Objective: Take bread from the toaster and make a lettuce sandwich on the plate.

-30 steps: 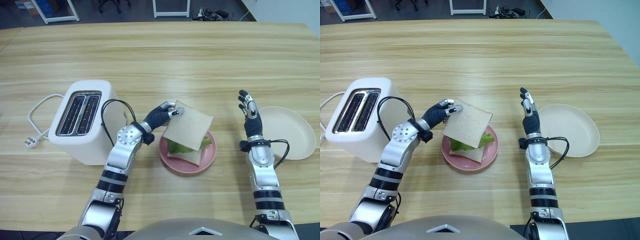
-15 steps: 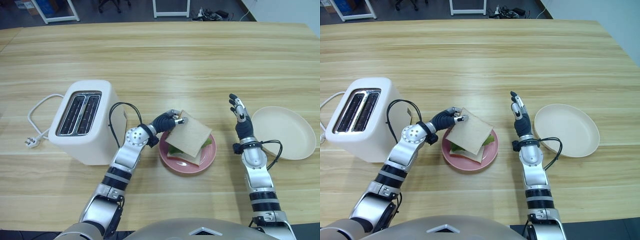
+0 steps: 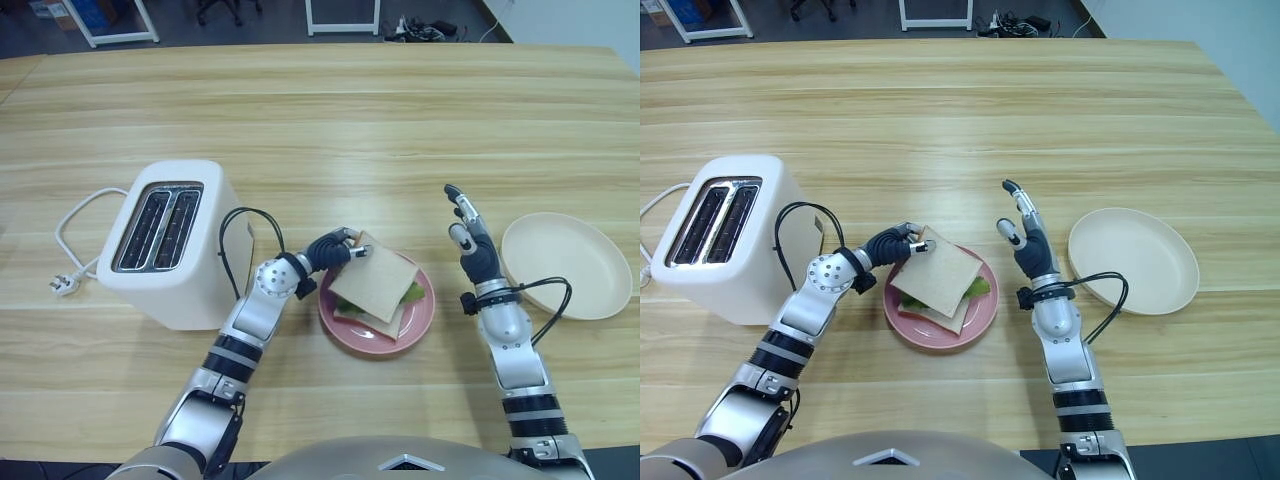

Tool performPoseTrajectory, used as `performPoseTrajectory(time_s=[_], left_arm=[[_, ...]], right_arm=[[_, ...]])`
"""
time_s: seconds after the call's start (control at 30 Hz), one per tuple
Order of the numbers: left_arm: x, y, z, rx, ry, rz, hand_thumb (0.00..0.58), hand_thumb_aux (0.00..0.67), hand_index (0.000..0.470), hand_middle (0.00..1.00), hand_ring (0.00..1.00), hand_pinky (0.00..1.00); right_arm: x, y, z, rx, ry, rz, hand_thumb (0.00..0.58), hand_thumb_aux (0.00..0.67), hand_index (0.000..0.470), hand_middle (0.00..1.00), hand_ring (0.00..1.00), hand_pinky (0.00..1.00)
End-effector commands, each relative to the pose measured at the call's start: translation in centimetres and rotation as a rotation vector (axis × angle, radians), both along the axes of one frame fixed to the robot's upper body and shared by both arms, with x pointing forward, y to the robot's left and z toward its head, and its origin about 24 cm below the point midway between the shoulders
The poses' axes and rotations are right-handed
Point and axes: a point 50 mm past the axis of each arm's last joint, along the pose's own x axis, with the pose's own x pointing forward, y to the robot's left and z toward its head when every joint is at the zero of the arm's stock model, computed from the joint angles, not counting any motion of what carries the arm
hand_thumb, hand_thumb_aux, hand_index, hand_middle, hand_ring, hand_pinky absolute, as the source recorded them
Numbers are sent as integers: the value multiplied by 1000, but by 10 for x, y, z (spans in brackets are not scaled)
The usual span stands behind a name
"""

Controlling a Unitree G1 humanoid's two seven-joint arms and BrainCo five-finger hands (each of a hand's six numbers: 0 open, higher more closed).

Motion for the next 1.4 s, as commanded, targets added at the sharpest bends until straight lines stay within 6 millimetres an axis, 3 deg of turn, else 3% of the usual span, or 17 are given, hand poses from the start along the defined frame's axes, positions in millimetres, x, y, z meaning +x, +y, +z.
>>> performPoseTrajectory(time_s=[0.03, 0.1, 0.13, 0.17, 0.2, 0.23, 0.43, 0.67, 0.77, 0.87, 0.9, 0.93, 1.0, 1.03, 1.07, 1.3, 1.4], left_arm=[[-4, 3, -8, 107, -31, -8, 578, 631, 442, 984, 984, 984], [-5, 4, -7, 133, -59, -2, 577, 625, 439, 765, 765, 765], [-5, 4, -6, 137, -66, -5, 576, 617, 433, 525, 525, 525], [-6, 4, -5, 139, -71, -6, 576, 612, 429, 361, 361, 361], [-6, 4, -4, 145, -79, -8, 575, 607, 426, 35, 35, 35], [-6, 4, -4, 157, -86, -12, 574, 604, 424, 0, 0, 0], [-9, 2, -4, 191, -114, -18, 566, 565, 396, 0, 0, 0], [-12, 1, -3, 187, -112, -24, 568, 575, 404, 0, 0, 0], [-14, -1, -5, 201, -109, -34, 569, 578, 405, 0, 0, 0], [-15, -3, -4, 212, -125, -31, 557, 536, 376, 0, 0, 0], [-15, -3, -3, 212, -132, -30, 559, 544, 382, 0, 0, 0], [-15, -3, -2, 218, -142, -30, 574, 602, 422, 0, 0, 0], [-13, -1, 2, 252, -197, 0, 566, 568, 398, 0, 0, 0], [-10, 1, 6, 281, -251, 36, 482, 394, 276, 0, 0, 0], [-7, 3, 11, 303, -309, 74, 0, 0, 0, 0, 0, 0], [0, 24, 51, 364, -814, 428, 0, 0, 0, 0, 0, 0], [-9, 30, 54, 295, -872, 473, 0, 0, 0, 0, 0, 0]], right_arm=[[-25, 9, 4, -319, -152, 71, 0, 0, 0, 0, 0, 0], [-37, 13, 2, -426, -199, 109, 0, 0, 0, 0, 0, 0], [-42, 15, -1, -484, -211, 132, 0, 0, 0, 0, 0, 0], [-46, 16, -5, -529, -217, 148, 0, 0, 0, 0, 0, 0], [-50, 17, -9, -572, -219, 163, 0, 0, 0, 0, 0, 0], [-53, 17, -13, -620, -221, 178, 0, 0, 0, 0, 0, 0], [-66, 23, -34, -776, -208, 272, 0, 0, 0, 0, 0, 0], [-67, 40, -87, -967, -106, 435, 0, 0, 0, 0, 0, 0], [-70, 40, -98, -1009, -97, 462, 0, 0, 0, 0, 0, 0], [-73, 35, -107, -1049, -70, 478, 0, 0, 0, 0, 0, 0], [-74, 34, -111, -1057, -55, 485, 0, 0, 0, 0, 0, 0], [-74, 33, -116, -1068, -37, 495, 0, 0, 0, 0, 0, 0], [-74, 29, -128, -1096, 6, 513, 0, 0, 0, 0, 0, 0], [-74, 27, -133, -1110, 26, 520, 0, 0, 0, 0, 0, 0], [-75, 25, -137, -1117, 43, 524, 0, 0, 0, 0, 0, 0], [-75, 19, -141, -1099, 61, 511, 0, 0, 0, 0, 0, 0], [-66, 15, -134, -1036, 34, 468, 0, 0, 0, 0, 0, 0]])
